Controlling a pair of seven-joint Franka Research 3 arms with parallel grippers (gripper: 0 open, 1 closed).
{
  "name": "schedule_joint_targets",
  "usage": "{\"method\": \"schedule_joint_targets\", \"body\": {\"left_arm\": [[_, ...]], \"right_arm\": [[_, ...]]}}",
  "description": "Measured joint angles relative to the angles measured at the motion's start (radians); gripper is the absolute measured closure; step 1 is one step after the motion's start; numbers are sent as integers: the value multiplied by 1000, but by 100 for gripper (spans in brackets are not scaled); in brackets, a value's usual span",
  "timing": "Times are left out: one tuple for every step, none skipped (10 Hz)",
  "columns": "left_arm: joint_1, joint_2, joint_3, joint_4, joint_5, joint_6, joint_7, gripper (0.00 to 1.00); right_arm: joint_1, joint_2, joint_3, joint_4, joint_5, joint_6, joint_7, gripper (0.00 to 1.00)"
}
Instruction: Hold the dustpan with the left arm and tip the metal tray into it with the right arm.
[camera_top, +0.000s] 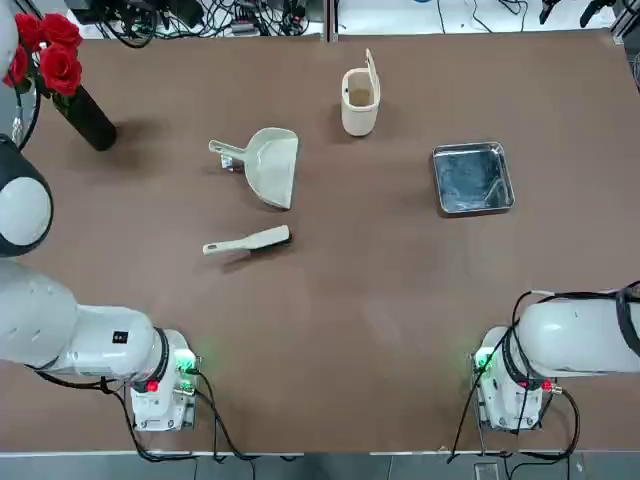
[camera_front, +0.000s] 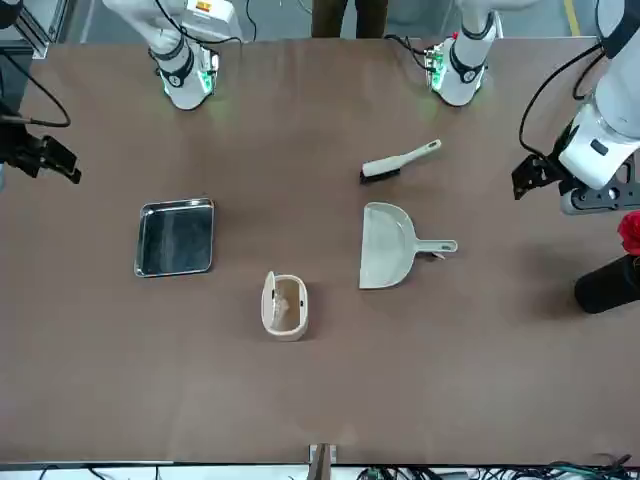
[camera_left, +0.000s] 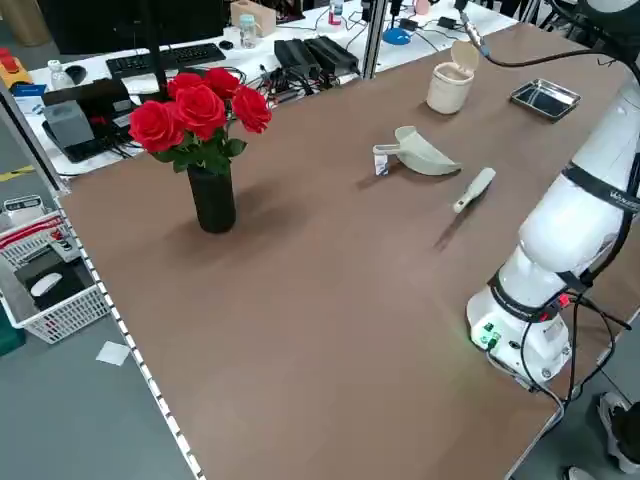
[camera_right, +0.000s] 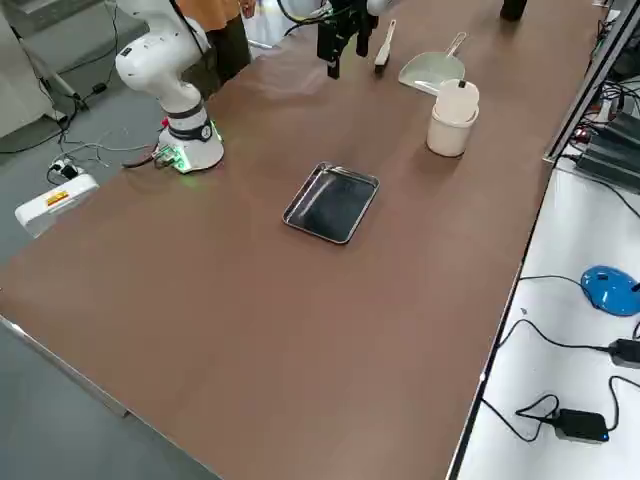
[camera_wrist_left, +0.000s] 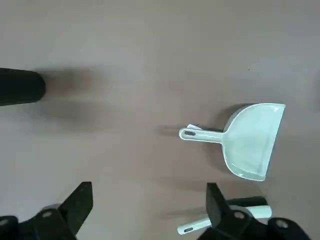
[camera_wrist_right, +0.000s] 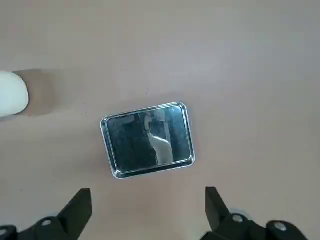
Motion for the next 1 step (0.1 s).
{"method": "schedule_joint_targets", "body": {"left_arm": [[0, 0, 0, 0, -7, -2, 0, 0]], "right_arm": [[0, 0, 1, 0, 0, 0, 0, 0]]}}
